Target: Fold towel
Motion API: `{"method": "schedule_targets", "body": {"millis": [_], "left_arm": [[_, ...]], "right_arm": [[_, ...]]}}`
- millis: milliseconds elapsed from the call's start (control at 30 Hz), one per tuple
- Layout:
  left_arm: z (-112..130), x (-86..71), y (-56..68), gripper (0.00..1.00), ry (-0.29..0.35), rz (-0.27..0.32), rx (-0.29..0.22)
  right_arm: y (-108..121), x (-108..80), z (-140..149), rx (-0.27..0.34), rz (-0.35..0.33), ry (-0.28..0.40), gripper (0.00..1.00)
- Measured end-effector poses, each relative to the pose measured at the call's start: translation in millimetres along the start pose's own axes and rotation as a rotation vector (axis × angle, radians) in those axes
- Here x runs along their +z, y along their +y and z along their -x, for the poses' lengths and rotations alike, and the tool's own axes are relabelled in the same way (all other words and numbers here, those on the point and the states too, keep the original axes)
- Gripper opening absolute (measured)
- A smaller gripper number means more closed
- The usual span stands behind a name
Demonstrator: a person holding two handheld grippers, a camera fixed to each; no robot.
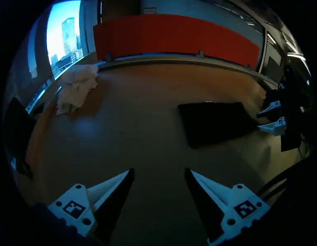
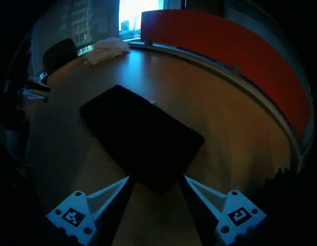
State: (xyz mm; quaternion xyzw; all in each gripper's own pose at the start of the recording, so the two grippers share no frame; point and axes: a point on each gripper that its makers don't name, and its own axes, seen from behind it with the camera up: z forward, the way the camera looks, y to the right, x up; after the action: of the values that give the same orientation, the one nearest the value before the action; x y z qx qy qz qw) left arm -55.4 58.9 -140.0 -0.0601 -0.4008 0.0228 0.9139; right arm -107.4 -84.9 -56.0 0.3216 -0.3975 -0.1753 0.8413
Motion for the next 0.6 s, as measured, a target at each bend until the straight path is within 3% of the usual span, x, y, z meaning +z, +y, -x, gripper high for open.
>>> {"method": "schedule_targets", "body": {"millis": [300, 533, 600], "left_arm": [[7, -7.5, -1.3, 0.91, -0.006, -0.008, -0.008], [9, -11.3, -2.7, 0.9, -0.008, -0.015, -0.013], [10, -11.9, -2.7, 0.91, -0.009, -0.016, -0.015]], "right_arm": [[4, -0.5, 20, -0.011, -0.021, -0.051, 0.68], [3, 0.5, 20, -0.016, -0.043, -0.059, 0.51], [4, 1.1, 20, -0.016, -0.045, -0.06, 0.5]]}}
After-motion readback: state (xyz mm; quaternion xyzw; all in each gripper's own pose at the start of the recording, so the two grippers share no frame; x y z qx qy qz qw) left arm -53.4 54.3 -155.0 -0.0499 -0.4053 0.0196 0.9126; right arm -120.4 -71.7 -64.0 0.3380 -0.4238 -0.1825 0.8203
